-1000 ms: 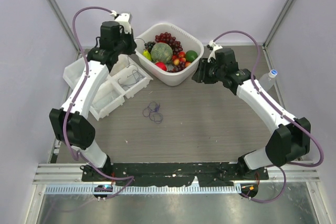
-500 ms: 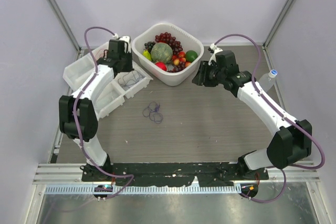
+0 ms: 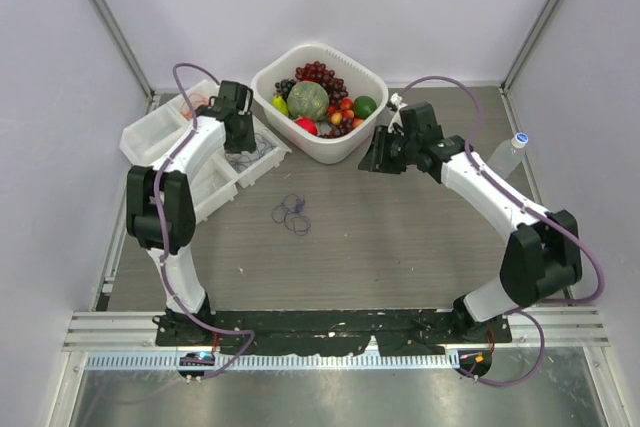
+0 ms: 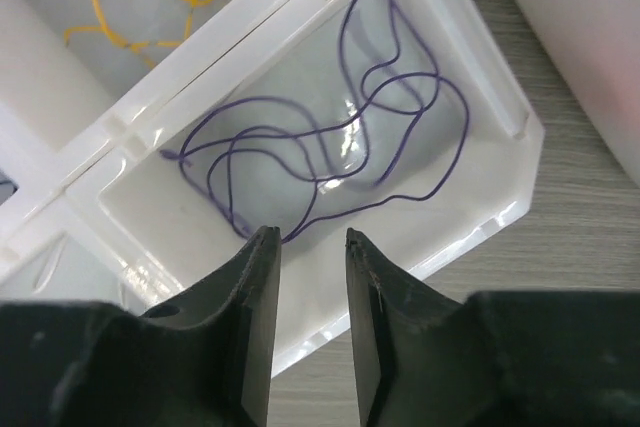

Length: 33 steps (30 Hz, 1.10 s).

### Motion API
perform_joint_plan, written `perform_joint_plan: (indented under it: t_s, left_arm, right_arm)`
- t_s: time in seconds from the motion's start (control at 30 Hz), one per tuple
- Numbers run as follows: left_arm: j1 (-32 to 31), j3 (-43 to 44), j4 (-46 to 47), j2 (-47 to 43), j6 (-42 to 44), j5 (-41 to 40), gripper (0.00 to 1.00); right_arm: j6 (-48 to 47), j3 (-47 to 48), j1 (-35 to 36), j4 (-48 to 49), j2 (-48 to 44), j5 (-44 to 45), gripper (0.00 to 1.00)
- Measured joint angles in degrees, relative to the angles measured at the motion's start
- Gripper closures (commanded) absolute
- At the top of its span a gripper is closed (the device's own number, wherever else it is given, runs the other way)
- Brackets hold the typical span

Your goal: Untangle the cables

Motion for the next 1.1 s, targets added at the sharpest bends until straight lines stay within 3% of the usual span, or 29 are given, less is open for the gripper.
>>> perform_joint_plan:
  t_s: [0.13, 0.33, 0.57, 0.7, 0.9, 1.1]
  left_arm:
    - [0.02, -1.09, -2.32, -1.66, -0.50, -1.81, 0.44]
    - [0.02, -7.43, -2.69, -12.20, -0.66, 0.90, 0.39]
    - [-0.90, -22.95, 5.07, -25.20, -2.54, 22.36, 0.39]
    - [-4.76, -26.23, 6.32, -21.64, -3.48, 29.05, 0.39]
    - [-9.35, -25.44, 6.27, -13.55, -3.72, 31.26, 0.40]
    - [-10.16, -25.42, 6.32, -11.82, -4.17, 31.30, 0.54]
  right_arm:
    - [0.20, 0.74, 2.23, -0.17, 5.44, -0.98, 0.62]
    - [0.20, 2.67, 7.21, -0.15, 13.07, -3.50, 0.59]
    - [-1.70, 9.29, 12.83, 1.53, 23.98, -7.19, 0.57]
    - [-3.10, 11.96, 15.65, 2.27, 26.40, -8.68, 0.55]
    - [-6.38, 10.14, 18.51, 1.40, 26.95, -8.87, 0.54]
    - [-9.97, 5.79, 19.85, 3.19, 27.21, -7.39, 0.52]
